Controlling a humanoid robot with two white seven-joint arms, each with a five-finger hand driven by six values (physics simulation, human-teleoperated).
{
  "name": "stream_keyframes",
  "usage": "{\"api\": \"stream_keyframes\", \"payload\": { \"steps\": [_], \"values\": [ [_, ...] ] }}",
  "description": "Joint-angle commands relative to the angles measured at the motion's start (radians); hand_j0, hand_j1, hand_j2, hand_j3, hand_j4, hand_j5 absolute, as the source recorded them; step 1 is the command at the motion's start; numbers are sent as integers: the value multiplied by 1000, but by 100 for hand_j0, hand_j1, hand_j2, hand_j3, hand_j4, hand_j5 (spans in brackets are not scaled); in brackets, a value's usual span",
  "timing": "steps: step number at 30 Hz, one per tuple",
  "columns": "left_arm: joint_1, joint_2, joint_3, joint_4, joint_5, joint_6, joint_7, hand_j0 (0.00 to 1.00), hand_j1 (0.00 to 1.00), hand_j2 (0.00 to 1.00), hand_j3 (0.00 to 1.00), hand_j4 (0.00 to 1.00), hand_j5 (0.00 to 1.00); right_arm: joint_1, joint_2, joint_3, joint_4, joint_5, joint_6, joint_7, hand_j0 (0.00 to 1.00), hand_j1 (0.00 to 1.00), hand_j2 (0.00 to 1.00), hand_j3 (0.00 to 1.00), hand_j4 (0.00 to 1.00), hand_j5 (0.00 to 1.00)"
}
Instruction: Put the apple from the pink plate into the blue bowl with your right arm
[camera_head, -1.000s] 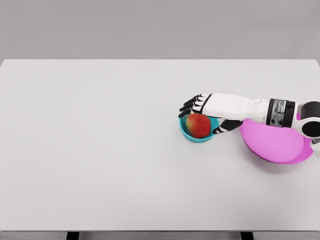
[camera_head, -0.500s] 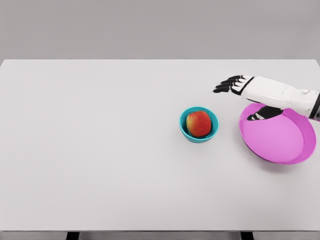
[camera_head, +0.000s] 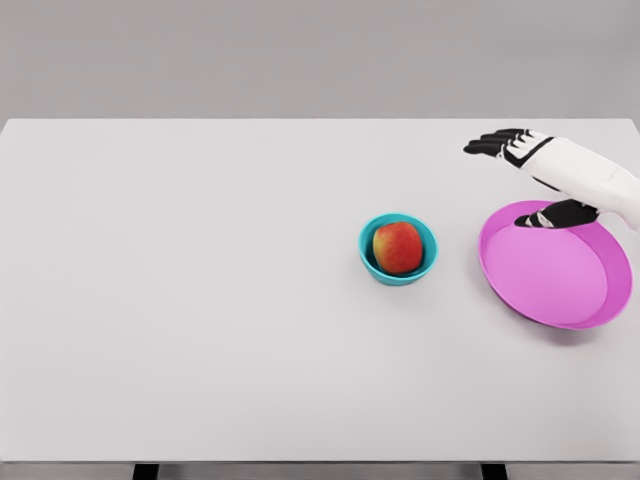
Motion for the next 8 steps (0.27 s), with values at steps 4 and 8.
{"api": "stream_keyframes", "payload": {
  "steps": [4,8],
  "values": [
    [8,0,-4,2,-5,0,1,100,100,100,100,100,100,2,9,-7,-5,-8,3,-1,100,100,100,100,100,100],
    [-28,0,-3,-7,-2,-2,-1,100,100,100,100,100,100,2,9,-8,-6,-8,3,-1,100,100,100,100,100,100]
  ]
}}
